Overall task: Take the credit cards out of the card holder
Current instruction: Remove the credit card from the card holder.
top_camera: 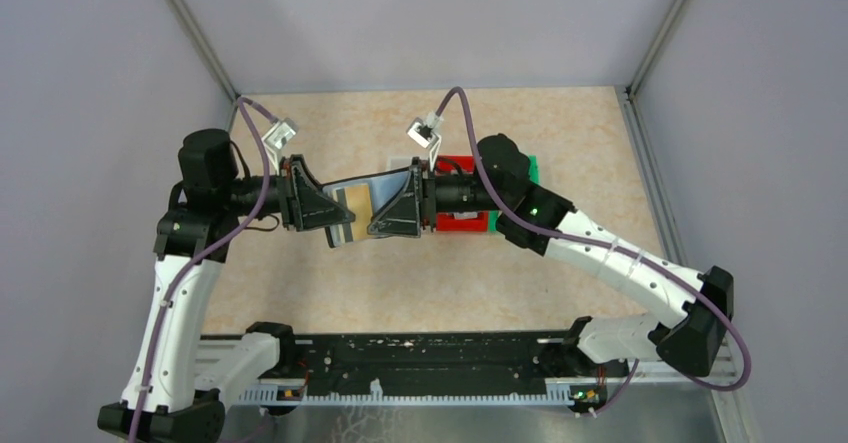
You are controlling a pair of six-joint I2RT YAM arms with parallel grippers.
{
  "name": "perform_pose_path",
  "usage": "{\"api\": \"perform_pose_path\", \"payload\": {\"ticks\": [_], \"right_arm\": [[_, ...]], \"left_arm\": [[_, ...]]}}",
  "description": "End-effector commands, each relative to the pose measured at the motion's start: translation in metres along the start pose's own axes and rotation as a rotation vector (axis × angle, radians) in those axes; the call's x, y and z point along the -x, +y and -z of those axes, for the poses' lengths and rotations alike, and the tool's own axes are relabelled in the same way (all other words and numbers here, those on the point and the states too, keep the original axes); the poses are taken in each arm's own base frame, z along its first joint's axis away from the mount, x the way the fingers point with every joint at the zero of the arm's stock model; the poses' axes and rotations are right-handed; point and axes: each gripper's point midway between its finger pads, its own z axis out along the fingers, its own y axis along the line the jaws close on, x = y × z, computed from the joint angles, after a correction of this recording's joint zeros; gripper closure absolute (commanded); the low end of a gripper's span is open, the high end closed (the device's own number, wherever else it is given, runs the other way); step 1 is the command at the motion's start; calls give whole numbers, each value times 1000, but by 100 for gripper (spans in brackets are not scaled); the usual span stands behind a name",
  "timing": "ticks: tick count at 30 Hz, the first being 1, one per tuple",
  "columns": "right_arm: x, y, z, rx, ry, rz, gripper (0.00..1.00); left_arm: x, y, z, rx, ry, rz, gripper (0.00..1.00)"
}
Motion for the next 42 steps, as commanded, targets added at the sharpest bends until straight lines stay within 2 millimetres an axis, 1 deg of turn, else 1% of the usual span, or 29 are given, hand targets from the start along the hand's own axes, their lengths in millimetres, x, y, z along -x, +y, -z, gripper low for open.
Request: {"api": "perform_pose_path", "payload": {"ticks": [1, 2, 6, 9, 13, 17, 22, 25, 29, 32, 34, 37, 40, 42], "right_arm": [[23, -1, -2, -26, -29, 72, 58], [21, -3, 0, -39, -14, 69, 58], [27, -7, 6, -64, -11, 84, 58], [30, -6, 8, -72, -6, 104, 58], [32, -5, 5, -61, -8, 100, 58], [33, -3, -2, -9, -19, 78, 60], [33, 3, -8, 62, -46, 53, 66], [29, 3, -14, 62, -42, 47, 69], [22, -9, -26, 26, -36, 26, 76], [16, -23, -32, -12, -36, 0, 83], [16, -26, -33, -12, -54, -20, 90], [18, -22, -33, 19, -91, -29, 99], [18, -13, -29, 77, -122, -45, 100], [18, -7, -24, 117, -157, -48, 100]], "left_arm": [[3, -29, 5, -102, 5, -65, 100], [3, -28, 5, -102, 6, -63, 100], [3, -28, 5, -103, 6, -63, 100], [2, -27, 4, -101, 6, -57, 100], [3, -28, 5, -103, 4, -57, 100], [3, -28, 5, -104, 3, -55, 100], [2, -24, 4, -86, 0, -59, 100], [4, -14, 2, -39, -12, -51, 100], [4, 1, 1, 23, -17, -34, 100], [4, 0, 1, 17, -10, -33, 100], [3, -2, 1, 8, -8, -33, 100], [3, -3, 1, 7, -11, -37, 100], [4, -4, 2, 14, -15, -43, 100], [5, -3, 2, 24, -18, -39, 95]]}}
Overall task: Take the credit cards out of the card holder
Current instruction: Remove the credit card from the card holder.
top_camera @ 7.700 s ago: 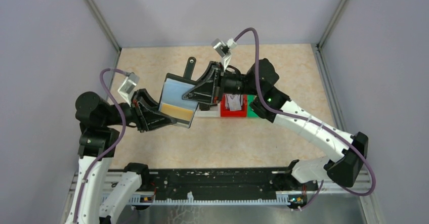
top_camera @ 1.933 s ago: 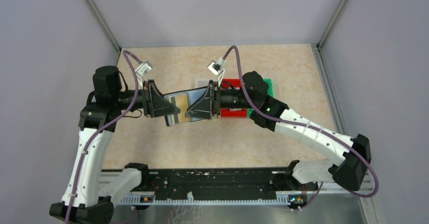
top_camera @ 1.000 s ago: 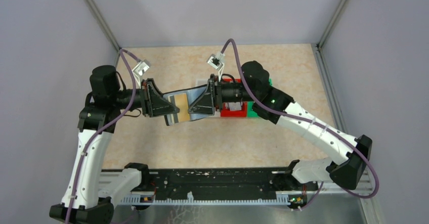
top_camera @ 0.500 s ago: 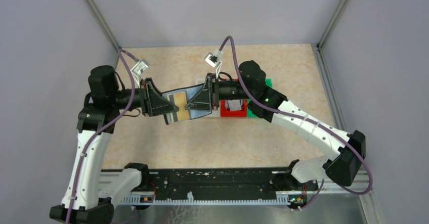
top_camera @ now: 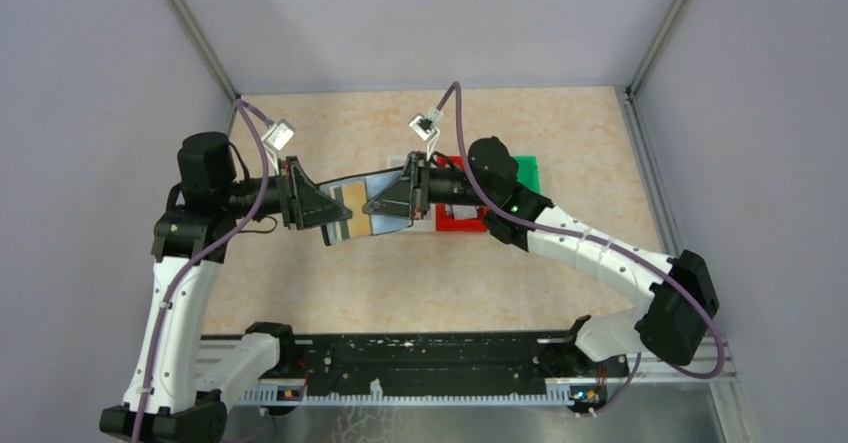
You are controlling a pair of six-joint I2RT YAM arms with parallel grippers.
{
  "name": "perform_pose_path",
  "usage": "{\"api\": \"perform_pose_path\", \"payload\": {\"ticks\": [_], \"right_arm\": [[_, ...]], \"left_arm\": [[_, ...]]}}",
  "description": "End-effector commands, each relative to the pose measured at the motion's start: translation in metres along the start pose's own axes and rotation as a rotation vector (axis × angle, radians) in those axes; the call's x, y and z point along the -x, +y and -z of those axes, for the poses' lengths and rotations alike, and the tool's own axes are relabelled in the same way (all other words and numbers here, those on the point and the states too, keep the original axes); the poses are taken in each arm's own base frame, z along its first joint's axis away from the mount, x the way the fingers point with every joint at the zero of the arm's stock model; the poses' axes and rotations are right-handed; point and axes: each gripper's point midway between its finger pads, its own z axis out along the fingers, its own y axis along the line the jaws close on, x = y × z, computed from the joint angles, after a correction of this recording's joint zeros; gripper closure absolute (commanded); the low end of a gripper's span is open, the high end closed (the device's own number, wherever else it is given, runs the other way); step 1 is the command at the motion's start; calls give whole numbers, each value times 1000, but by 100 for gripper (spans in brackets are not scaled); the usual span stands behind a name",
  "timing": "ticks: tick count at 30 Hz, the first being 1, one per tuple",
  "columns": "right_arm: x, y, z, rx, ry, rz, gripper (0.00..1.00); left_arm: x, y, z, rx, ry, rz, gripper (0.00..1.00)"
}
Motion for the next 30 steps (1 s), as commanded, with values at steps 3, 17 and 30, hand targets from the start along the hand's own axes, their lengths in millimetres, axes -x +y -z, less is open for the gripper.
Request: {"api": "perform_pose_path", "payload": {"ticks": [3, 17, 30], "right_arm": [[4, 39, 4, 190, -139, -8, 100], [-4, 34, 16, 228, -263, -102, 100], [-14, 21, 26, 185, -295, -123, 100]], "left_arm": [[5, -20, 0, -81, 0, -62, 93], [5, -25, -1, -122, 1, -12, 72], [4, -49, 4, -258, 10, -15, 66]]}}
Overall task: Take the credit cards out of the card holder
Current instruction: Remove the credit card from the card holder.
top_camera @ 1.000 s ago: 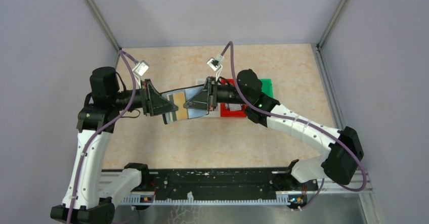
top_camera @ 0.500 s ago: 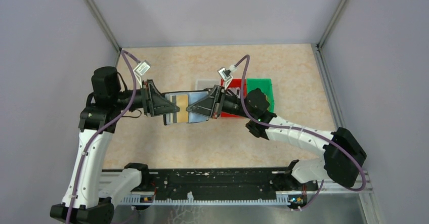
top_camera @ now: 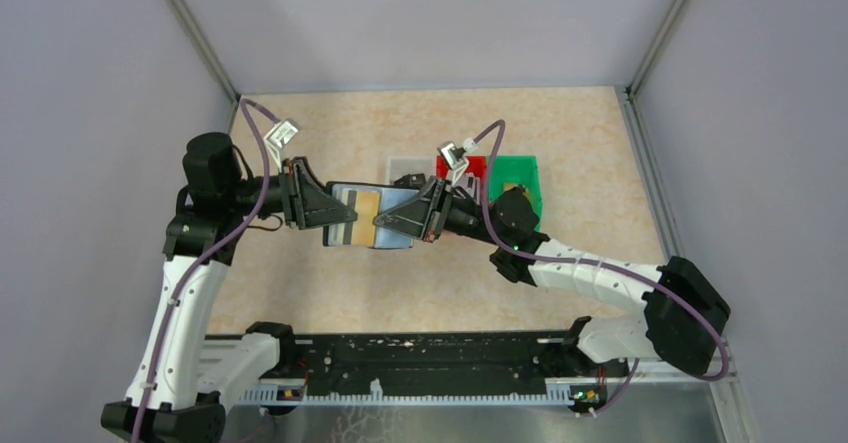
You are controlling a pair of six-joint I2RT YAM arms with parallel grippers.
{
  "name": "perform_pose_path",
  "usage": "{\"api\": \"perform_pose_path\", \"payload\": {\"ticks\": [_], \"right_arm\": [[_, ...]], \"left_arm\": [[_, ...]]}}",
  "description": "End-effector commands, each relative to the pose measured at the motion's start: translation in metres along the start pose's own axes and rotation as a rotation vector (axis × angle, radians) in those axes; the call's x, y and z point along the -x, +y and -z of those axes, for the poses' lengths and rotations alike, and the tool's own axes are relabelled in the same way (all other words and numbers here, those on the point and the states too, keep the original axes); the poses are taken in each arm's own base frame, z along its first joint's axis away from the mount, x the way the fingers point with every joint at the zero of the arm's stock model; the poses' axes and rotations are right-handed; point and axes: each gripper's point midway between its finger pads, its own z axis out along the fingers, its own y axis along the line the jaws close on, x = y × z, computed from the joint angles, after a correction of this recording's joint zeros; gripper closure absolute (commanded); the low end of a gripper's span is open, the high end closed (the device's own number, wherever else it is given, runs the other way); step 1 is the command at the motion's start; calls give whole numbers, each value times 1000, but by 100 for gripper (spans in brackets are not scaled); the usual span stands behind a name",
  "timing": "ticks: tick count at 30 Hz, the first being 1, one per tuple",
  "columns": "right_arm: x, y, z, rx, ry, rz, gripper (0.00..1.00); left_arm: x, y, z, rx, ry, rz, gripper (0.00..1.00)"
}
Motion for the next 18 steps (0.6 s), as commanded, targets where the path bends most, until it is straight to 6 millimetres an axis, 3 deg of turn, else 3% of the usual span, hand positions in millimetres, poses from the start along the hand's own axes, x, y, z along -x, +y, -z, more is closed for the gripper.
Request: {"api": "perform_pose_path", "payload": {"ticks": [1, 7, 13, 18], "right_arm": [[-1, 9, 5, 18, -14, 13, 100], [-1, 12, 10, 20, -20, 18, 100], [-2, 14, 8, 18, -6, 23, 100], [4, 25, -6, 59, 14, 44, 69]], "left_arm": [[2, -34, 4, -125, 5, -87, 69], [7, -27, 3, -82, -16, -88, 86], [8, -24, 3, -56, -21, -95, 95], [6, -23, 3, -50, -20, -95, 96]]}}
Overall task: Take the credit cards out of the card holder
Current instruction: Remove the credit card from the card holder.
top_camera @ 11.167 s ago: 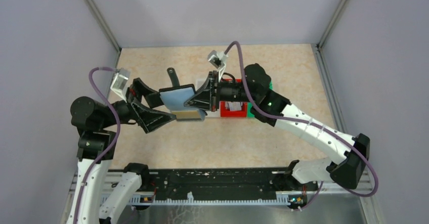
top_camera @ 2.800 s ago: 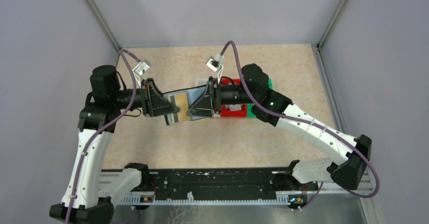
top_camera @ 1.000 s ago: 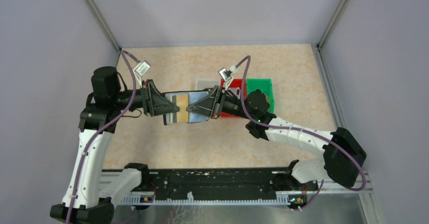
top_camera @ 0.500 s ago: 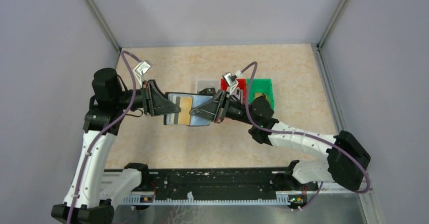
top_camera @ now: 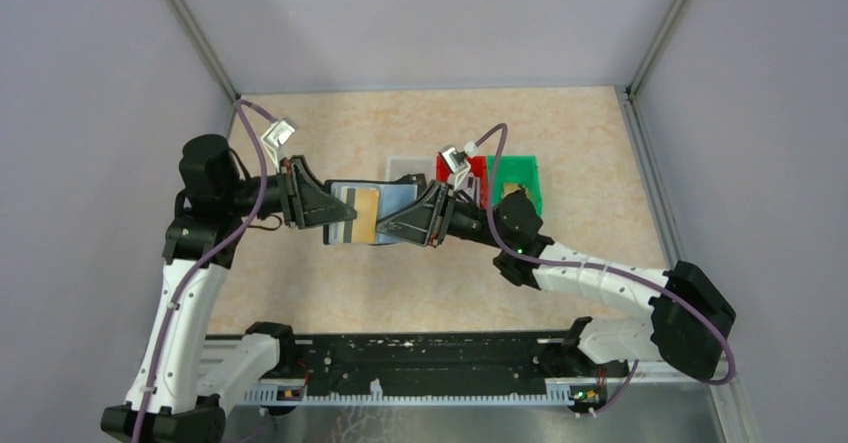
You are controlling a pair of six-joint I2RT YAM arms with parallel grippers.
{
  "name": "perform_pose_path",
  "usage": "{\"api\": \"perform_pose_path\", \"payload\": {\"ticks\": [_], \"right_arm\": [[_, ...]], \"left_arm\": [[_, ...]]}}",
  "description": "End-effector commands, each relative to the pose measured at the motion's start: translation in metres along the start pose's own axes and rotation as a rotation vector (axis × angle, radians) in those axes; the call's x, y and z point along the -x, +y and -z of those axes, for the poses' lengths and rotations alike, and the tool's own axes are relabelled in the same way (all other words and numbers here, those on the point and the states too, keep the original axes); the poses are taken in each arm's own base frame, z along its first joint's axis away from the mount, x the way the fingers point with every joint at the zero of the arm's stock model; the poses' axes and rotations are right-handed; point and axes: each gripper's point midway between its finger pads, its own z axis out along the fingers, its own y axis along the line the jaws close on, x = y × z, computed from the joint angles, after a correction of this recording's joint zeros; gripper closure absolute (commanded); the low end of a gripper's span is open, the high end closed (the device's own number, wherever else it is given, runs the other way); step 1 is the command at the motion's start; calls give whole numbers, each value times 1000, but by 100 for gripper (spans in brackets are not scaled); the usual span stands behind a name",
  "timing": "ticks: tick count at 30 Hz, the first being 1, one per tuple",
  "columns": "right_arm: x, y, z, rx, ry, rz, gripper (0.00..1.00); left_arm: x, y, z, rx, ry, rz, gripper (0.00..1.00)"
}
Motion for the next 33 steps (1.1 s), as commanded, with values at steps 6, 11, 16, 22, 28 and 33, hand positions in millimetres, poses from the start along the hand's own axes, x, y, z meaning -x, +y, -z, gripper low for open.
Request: {"api": "perform_pose_path", "payload": {"ticks": [6, 11, 16, 22, 28, 33], "right_arm": [[14, 27, -27, 89, 29, 46, 62], [14, 21, -35, 66, 43, 35, 77], [19, 13, -39, 11, 35, 58, 92], [20, 21, -25, 42, -11, 61, 100], [15, 18, -13, 56, -33, 42, 100], [14, 19, -12, 50, -29, 51, 100]], "left_arm": [[3, -20, 4, -33, 1, -78, 96], [3, -21, 4, -38, 4, -75, 95], [5, -21, 3, -34, -1, -82, 93], [4, -21, 4, -30, -1, -82, 92], [5, -22, 4, -33, -3, -74, 87], [6, -22, 4, -28, -6, -74, 83]]}}
